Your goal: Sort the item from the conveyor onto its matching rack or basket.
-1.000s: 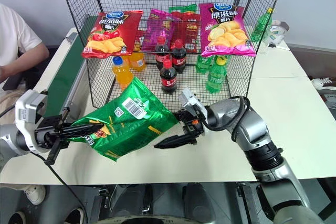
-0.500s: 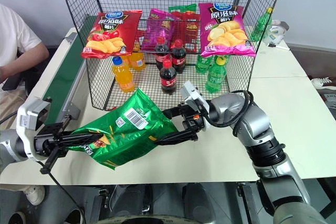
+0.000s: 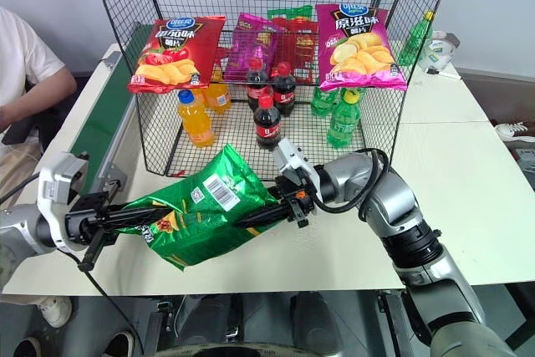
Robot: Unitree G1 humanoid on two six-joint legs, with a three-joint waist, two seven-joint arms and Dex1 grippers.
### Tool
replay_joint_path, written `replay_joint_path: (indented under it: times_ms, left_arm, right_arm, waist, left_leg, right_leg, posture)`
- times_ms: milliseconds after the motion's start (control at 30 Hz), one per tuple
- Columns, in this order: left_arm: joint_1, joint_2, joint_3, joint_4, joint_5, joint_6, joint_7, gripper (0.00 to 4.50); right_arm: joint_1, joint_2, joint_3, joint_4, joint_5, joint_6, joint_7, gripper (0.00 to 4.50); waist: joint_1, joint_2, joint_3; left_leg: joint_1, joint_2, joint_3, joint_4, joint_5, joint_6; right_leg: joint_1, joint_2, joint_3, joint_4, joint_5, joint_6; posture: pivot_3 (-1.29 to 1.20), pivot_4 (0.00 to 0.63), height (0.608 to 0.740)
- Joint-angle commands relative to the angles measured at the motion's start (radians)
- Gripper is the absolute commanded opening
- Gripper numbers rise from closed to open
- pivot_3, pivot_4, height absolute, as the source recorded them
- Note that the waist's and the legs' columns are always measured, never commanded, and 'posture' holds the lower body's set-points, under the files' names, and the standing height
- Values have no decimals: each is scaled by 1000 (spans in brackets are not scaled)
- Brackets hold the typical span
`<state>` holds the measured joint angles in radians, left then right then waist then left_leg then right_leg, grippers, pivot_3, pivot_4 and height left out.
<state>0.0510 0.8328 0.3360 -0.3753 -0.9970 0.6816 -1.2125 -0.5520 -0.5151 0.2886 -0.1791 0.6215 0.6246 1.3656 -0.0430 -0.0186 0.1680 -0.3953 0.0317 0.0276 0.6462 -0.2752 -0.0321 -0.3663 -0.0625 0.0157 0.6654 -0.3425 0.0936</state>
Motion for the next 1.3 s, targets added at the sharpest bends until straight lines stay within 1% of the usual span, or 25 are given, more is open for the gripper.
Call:
replay_joint_path:
  times_ms: [33, 133, 167, 267, 300, 333, 367, 400, 467, 567, 633, 767, 800, 833, 867, 933, 967, 1033, 1067, 1133, 1200, 1300]
  left_arm:
    - [-42, -13, 30, 6, -16, -9, 40, 0]
    - [-53, -13, 49, 21, -18, 3, 63, 739]
    - [-47, -9, 60, 29, -9, -6, 59, 1115]
    - [-36, -9, 92, 49, -3, -17, 58, 2531]
    - [-34, -12, 105, 57, -9, -15, 62, 3082]
    - [-26, -22, 127, 69, 0, -35, 66, 3486]
    - [-19, -30, 141, 76, 8, -52, 69, 4009]
    - [-16, -39, 152, 80, 19, -70, 76, 4436]
    - [2, -51, 198, 108, 18, -83, 92, 4436]
    - [16, -68, 234, 130, 27, -110, 112, 4436]
    - [15, -82, 248, 144, 43, -137, 129, 4436]
    - [-15, -117, 236, 162, 87, -203, 162, 4436]
    - [-21, -127, 230, 162, 92, -212, 169, 4436]
    - [-26, -135, 220, 160, 105, -225, 173, 4436]
    - [-29, -144, 211, 159, 120, -242, 173, 4436]
    - [-39, -155, 193, 161, 134, -253, 175, 4436]
    - [-45, -157, 185, 165, 139, -257, 176, 4436]
    - [-62, -164, 172, 166, 144, -259, 185, 4436]
    - [-70, -167, 166, 166, 144, -256, 188, 4436]
    - [-77, -170, 154, 161, 150, -260, 189, 4436]
    - [-85, -176, 140, 144, 153, -261, 203, 4436]
    - [-88, -187, 131, 109, 154, -257, 227, 4436]
  right_arm:
    - [-14, 1, 4, 16, -23, -44, 23, 53]
    - [-15, -7, -11, 33, -37, -68, 26, 0]
    - [-16, -13, -24, 34, -42, -78, 22, 0]
    - [-19, -21, -57, 31, -65, -130, -1, 0]
    - [-20, -21, -69, 28, -75, -154, -14, 0]
    - [-21, -13, -98, 19, -95, -216, -40, 0]
    - [-21, -7, -117, 13, -108, -261, -58, 0]
    - [-21, -2, -134, 4, -106, -276, -75, 0]
    - [-22, 2, -186, -45, -141, -385, -128, 0]
    - [-16, -4, -226, -98, -195, -509, -183, 0]
    - [-16, -18, -245, -146, -276, -633, -223, 0]
    - [-32, -32, -248, -183, -428, -816, -307, 0]
    - [-40, -37, -251, -169, -488, -885, -338, 0]
    - [-46, -41, -256, -154, -516, -924, -358, 0]
    - [-62, -40, -269, -131, -575, -997, -406, 0]
    - [-111, -39, -283, -94, -625, -1022, -474, 0]
    - [-142, -46, -283, -68, -698, -1041, -523, 0]
    - [-188, -45, -288, -21, -766, -1086, -598, 0]
    - [-205, -57, -282, 12, -846, -1088, -647, 0]
    - [-215, -79, -261, 75, -950, -1096, -708, 0]
    - [-218, -107, -221, 149, -1089, -1055, -766, 0]
    - [-236, -108, -186, 216, -1205, -1010, -852, 0]
  waist:
    - [1, 0, 0]
    - [0, 0, 0]
    - [0, 0, 0]
    - [-1, 0, 0]
    - [-1, 0, 0]
    - [-1, 0, 0]
    - [-1, 0, 0]
    - [0, 0, 0]
    - [1, 0, 0]
    - [1, 0, 0]
    - [1, 0, 0]
    - [2, -1, 0]
    - [2, 0, 0]
    - [2, -1, 0]
    - [2, -1, 0]
    - [1, 0, 0]
    - [-1, 0, 0]
    - [0, -1, 0]
    - [0, -1, 0]
    - [0, -1, -1]
    - [1, -1, -1]
    - [0, -1, 0]
  left_leg:
    - [0, 0, 0, 0, 0, 0]
    - [-1, 0, 0, 0, 0, 0]
    - [-1, 0, 0, 0, 0, 0]
    - [-5, 0, 0, 1, 0, 0]
    - [-6, 0, 0, 1, 0, 0]
    - [-7, 0, 0, 1, 0, 0]
    - [-8, 0, 0, 1, 0, 0]
    - [-8, 0, 0, 1, 0, 0]
    - [-9, 0, 0, 2, 0, 0]
    - [-9, 0, 0, 2, 0, 0]
    - [-9, 0, 0, 2, 0, 0]
    - [-9, -1, 0, 3, 0, 0]
    - [-9, -1, 0, 3, 0, 0]
    - [-9, -1, 0, 3, 0, 0]
    - [-9, -1, 0, 4, 0, 0]
    - [-9, -1, 0, 4, 0, 0]
    - [-9, -1, 0, 5, 0, 0]
    - [-9, -1, 0, 5, 1, -1]
    - [-9, -1, 0, 5, 1, -1]
    - [-9, 0, 0, 5, 1, -2]
    - [-9, -1, 0, 5, 1, -2]
    - [-9, -1, 0, 6, 1, -1]
  right_leg:
    - [0, 0, 0, 0, 0, 0]
    - [0, 0, 0, 0, 0, 0]
    - [-1, 0, 0, 0, 0, 0]
    - [-5, 0, 0, 0, 0, 0]
    - [-6, 0, 0, 0, 0, 0]
    - [-7, 0, 0, 1, 0, 0]
    - [-8, 0, 0, 1, 0, 0]
    - [-8, 0, -1, 1, 0, 0]
    - [-8, 0, -1, 1, 0, 1]
    - [-8, 1, -1, 1, 0, 1]
    - [-8, 1, -1, 1, 0, 1]
    - [-8, 1, -1, 1, 0, 1]
    - [-8, 1, -1, 1, 0, 1]
    - [-8, 1, -1, 2, 0, 1]
    - [-8, 1, -1, 2, 0, 1]
    - [-7, 1, -1, 2, 0, 1]
    - [-8, 1, -1, 3, 0, 1]
    - [-8, 1, -1, 4, 0, 1]
    - [-8, 2, -1, 5, 0, 1]
    - [-8, 2, -1, 5, 0, 1]
    - [-8, 2, -1, 5, 0, 1]
    - [-8, 2, -1, 5, 0, 1]
  posture:
    - [0, 150, 739]
    - [0, 150, 739]
    - [0, 150, 739]
    - [0, 150, 739]
    - [0, 150, 739]
    - [0, 150, 739]
    - [0, 150, 739]
    - [0, 150, 739]
    - [0, 150, 739]
    - [0, 150, 739]
    - [0, 150, 739]
    - [0, 150, 739]
    - [0, 150, 739]
    - [0, 150, 739]
    - [0, 150, 739]
    - [0, 150, 739]
    - [0, 150, 739]
    - [0, 150, 739]
    - [0, 150, 739]
    - [0, 150, 739]
    - [0, 150, 739]
    - [0, 150, 739]
